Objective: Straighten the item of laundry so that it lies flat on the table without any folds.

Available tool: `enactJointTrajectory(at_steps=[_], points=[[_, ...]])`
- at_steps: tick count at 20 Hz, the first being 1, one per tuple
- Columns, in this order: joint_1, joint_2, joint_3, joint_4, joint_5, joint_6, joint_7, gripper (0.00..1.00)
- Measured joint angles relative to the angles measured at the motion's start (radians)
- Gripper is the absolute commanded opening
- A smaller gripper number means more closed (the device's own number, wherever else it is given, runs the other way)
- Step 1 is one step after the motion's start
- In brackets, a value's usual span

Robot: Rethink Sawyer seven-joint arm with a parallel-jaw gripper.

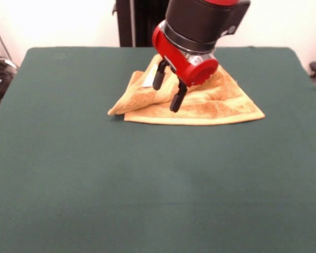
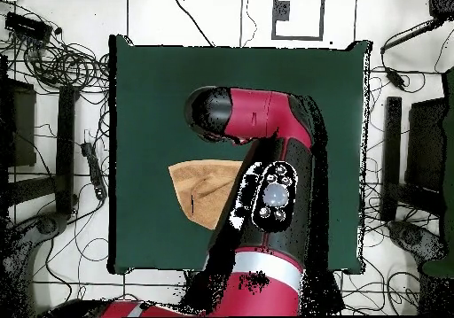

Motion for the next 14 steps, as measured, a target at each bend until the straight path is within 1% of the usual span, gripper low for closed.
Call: enactJointTrajectory(at_steps=[14], points=[[-0.007,-0.007,0.048,0.003,0.005,-0.005,0.000,1.00]])
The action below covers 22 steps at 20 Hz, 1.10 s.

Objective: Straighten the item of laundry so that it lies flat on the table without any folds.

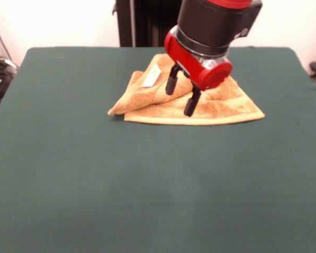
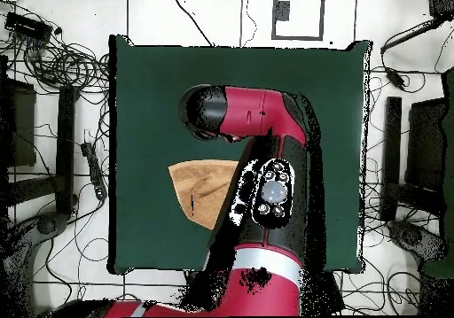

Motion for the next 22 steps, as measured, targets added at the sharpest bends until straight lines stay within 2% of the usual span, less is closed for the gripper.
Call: enactJointTrajectory(at_steps=[3,8,17,22], points=[[0.005,-0.002,0.002,0.004,0.023,0.000,0.000,1.00],[0.042,-0.002,0.002,0.013,0.130,0.000,0.012,1.00],[0.154,0.000,-0.026,0.023,0.292,0.000,0.161,1.00],[0.164,0.000,-0.027,0.028,0.308,0.000,0.187,1.00]])
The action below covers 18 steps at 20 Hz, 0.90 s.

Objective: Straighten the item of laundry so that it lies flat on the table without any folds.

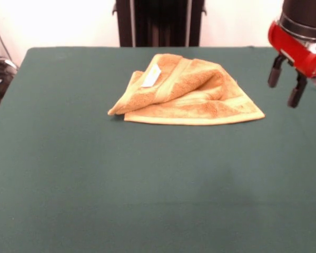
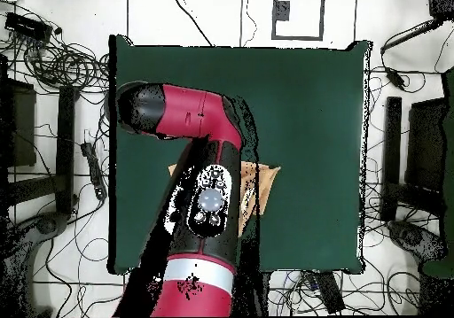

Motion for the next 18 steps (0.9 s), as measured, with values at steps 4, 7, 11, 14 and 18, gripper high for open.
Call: enactJointTrajectory(at_steps=[4,7,11,14,18], points=[[-0.009,0.000,0.000,0.006,0.000,0.000,0.000,1.00],[-0.019,0.001,0.000,0.006,-0.002,0.000,0.000,1.00],[-0.033,0.002,0.000,0.007,-0.003,0.000,0.000,1.00],[-0.038,0.002,-0.002,0.015,0.005,0.000,0.000,1.00],[-0.030,0.003,-0.013,0.019,0.007,0.000,0.000,1.00]])
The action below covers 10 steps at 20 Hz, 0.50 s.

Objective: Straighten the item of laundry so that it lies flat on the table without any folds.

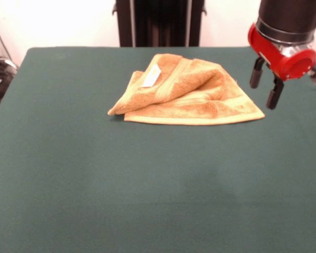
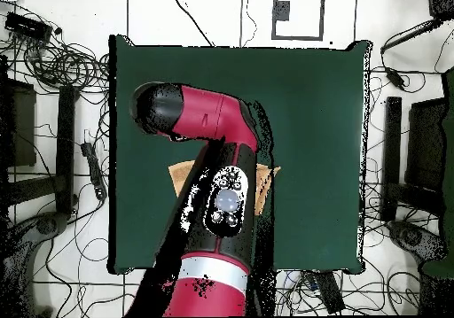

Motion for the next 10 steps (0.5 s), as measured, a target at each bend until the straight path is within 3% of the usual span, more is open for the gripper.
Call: enactJointTrajectory(at_steps=[10], points=[[0.013,0.026,-0.012,0.000,0.000,0.000,0.000,1.00]])
